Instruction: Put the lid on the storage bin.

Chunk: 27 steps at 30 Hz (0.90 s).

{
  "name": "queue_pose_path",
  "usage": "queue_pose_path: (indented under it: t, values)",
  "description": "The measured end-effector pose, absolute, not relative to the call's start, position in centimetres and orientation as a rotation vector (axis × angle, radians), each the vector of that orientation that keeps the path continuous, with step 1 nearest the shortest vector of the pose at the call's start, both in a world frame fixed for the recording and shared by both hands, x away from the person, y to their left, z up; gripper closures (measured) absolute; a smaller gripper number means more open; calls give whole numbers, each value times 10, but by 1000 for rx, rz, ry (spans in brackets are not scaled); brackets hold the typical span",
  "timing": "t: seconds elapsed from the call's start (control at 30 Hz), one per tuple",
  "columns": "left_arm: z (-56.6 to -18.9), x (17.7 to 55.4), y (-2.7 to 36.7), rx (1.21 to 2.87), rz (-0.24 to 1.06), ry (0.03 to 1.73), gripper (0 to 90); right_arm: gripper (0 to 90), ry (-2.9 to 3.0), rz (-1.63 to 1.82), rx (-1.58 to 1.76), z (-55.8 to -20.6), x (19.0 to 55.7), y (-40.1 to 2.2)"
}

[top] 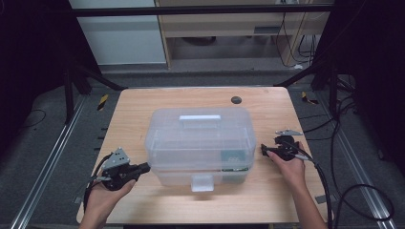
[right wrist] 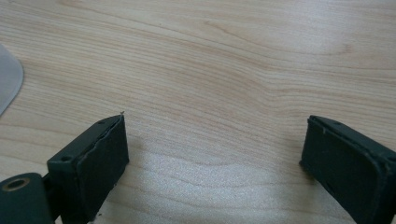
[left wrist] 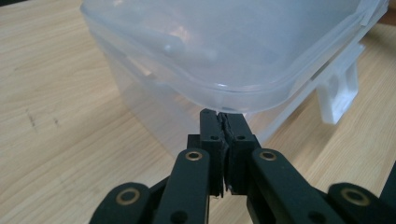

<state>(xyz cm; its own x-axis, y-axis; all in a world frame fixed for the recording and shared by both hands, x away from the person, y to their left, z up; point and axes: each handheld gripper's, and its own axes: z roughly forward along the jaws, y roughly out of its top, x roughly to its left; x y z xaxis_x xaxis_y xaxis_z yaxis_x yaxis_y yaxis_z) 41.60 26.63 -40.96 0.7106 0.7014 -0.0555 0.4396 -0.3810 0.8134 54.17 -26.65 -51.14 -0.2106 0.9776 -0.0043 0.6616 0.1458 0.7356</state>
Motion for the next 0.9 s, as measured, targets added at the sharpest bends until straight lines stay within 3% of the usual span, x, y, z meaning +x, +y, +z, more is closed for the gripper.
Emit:
queue_pose_path:
  t: [0.2, 0.33, 0.43, 0.53, 0.6, 0.9]
  values:
    - [-409, 411, 285, 2034, 439, 906, 831, 73, 1933, 844, 1564, -512, 542, -266]
    - [-414, 428, 297, 2069, 600, 971, 651, 65, 1938, 845, 1565, -512, 541, -266]
    - [-428, 452, 300, 2077, 661, 998, 460, 51, 1936, 841, 1567, -512, 542, -267]
    - [-445, 481, 302, 2060, 657, 1043, 304, 35, 1937, 832, 1565, -512, 543, -267]
    - [-457, 497, 301, 2055, 653, 1086, 256, 18, 1927, 832, 1595, -512, 543, -266]
    - [-494, 535, 298, 2034, 582, 1184, 126, 5, 1904, 810, 1619, -512, 542, -265]
